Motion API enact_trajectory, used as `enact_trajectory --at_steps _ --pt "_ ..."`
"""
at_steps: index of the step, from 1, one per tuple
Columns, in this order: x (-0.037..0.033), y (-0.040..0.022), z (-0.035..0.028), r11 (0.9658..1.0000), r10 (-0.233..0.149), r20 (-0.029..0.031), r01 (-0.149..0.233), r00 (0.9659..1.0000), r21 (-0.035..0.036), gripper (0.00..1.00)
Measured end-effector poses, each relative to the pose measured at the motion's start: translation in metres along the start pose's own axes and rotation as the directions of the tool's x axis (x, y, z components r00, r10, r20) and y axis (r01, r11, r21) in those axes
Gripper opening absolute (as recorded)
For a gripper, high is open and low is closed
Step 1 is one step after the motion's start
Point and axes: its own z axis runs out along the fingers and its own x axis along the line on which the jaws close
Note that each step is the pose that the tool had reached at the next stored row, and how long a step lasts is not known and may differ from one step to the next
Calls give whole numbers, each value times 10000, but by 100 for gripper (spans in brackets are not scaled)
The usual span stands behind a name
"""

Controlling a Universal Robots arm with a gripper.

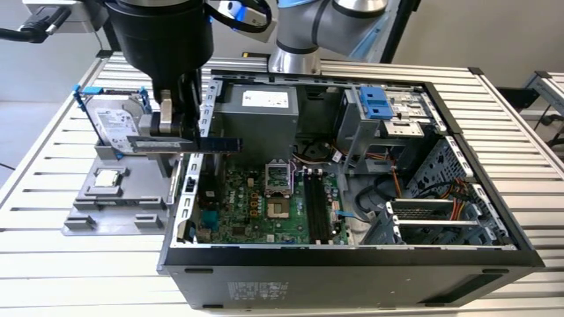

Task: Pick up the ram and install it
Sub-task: 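Pick up the ram and move it above insertion slot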

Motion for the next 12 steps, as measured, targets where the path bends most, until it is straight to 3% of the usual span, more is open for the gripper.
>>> enact_trajectory --at_steps 12 --pt "-1 -189 -2 10000 0 0 0 10000 0 0"
